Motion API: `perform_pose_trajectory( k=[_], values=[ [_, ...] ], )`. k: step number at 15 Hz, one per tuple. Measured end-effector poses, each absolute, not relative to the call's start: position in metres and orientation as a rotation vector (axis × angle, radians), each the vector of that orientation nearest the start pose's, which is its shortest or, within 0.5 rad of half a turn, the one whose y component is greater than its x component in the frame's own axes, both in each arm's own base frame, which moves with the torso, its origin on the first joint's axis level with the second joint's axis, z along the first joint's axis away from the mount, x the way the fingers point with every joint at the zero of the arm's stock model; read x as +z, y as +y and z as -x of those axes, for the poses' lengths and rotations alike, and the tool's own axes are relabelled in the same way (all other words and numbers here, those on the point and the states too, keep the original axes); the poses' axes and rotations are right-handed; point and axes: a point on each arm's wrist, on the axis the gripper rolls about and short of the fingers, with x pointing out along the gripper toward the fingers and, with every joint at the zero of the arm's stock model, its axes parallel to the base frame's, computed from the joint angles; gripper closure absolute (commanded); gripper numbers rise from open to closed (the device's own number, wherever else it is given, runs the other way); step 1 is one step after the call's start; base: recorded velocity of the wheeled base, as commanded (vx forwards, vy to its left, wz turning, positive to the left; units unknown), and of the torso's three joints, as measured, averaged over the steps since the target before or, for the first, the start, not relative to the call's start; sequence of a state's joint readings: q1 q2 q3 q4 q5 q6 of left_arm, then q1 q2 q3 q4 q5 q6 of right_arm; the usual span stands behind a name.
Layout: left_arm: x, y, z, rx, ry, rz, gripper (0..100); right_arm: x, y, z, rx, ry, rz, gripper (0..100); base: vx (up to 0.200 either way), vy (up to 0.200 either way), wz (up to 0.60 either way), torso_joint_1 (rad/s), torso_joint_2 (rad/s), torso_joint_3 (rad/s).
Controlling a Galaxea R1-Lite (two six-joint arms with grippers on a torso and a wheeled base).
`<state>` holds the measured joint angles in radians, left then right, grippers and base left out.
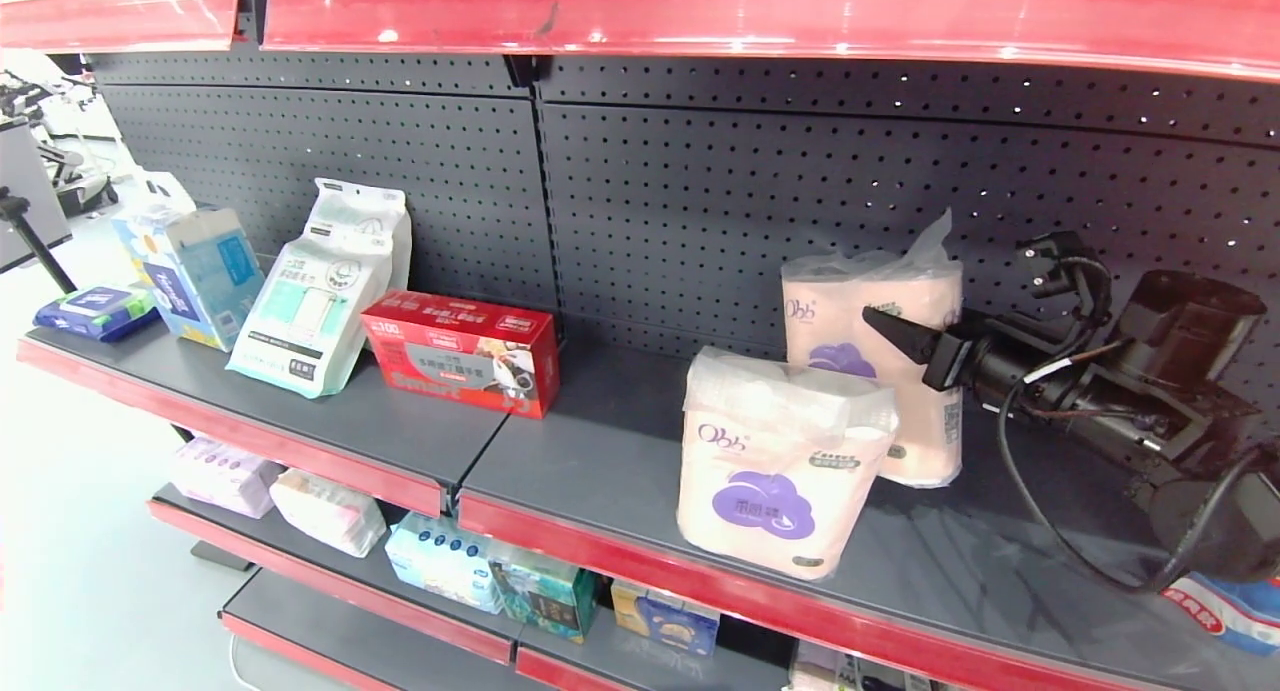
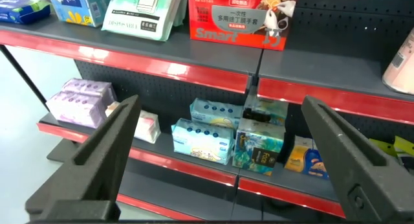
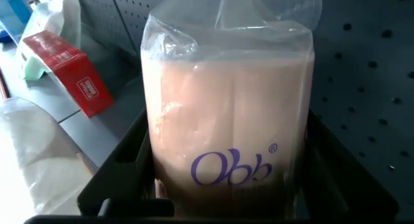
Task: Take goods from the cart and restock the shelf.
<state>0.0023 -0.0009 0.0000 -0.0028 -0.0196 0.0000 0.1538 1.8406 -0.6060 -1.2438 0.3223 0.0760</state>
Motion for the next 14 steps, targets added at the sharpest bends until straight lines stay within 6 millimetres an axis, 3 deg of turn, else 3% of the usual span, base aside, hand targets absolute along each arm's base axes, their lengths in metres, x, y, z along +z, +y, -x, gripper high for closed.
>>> perform_pose_trajectory(
  k=[14],
  values=[
    [0.076,-0.001,0.023,-0.017,-0.004,0.000,0,0.129,0.073,-0.343,0.521,0.020,-0.032,100,0.000,0.000,0.00,0.000,0.00,0.000]
  ],
)
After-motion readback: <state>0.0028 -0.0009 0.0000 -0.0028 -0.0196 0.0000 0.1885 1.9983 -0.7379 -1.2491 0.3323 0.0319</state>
